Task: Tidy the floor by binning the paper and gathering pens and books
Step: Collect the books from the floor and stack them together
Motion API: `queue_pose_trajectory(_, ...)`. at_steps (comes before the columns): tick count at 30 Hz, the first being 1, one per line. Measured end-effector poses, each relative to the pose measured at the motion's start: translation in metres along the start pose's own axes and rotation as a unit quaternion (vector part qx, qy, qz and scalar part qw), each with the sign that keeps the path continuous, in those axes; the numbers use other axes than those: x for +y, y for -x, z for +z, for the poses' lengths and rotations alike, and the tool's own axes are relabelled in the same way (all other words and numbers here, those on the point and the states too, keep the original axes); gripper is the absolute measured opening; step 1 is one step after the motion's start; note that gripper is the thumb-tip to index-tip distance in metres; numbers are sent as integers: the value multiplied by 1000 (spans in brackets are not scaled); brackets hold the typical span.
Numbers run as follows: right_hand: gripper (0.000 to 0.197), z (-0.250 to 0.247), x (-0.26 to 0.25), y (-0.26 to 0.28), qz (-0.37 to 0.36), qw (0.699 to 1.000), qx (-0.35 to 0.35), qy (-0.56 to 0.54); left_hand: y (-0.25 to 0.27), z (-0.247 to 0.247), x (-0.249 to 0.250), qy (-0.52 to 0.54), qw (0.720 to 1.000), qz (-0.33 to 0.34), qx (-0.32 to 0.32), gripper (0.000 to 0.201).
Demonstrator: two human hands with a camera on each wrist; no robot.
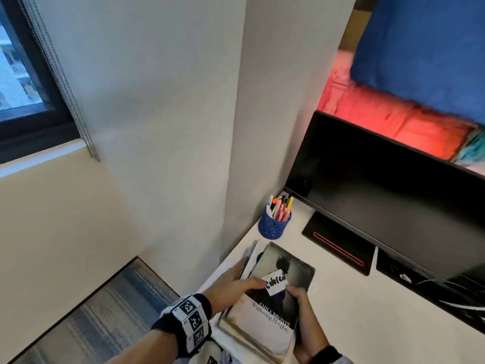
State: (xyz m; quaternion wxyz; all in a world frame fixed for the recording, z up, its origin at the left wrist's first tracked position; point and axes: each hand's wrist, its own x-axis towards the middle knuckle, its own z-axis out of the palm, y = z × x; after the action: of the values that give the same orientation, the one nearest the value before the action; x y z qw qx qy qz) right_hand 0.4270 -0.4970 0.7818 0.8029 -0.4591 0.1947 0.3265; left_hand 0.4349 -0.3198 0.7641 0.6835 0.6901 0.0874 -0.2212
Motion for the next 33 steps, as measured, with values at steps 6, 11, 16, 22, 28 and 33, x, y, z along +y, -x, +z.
queue_pose_trajectory(6,50,-36,4,-63,0,954,115,278,-36,-16,-10,-138,988,-61,17,72)
queue_pose_trajectory(11,78,-41,15,-79,21,986,87,144,-46,-18,-30,-67,995,-67,-2,86)
queue_pose_trajectory(16,63,-27,8,-95,-14,994,53,97,-56,-32,-7,-26,999,-45,-6,64)
queue_pose_trajectory(22,74,-9,-1,-132,-49,989,122,70,-57,-43,44,-510,848,-22,139,59)
queue_pose_trajectory(28,86,9,-6,-155,-28,988,146,45,-48,-38,50,-631,741,50,223,35)
queue_pose_trajectory(33,87,13,-10,-145,0,980,157,120,-43,-29,62,-688,692,46,212,31)
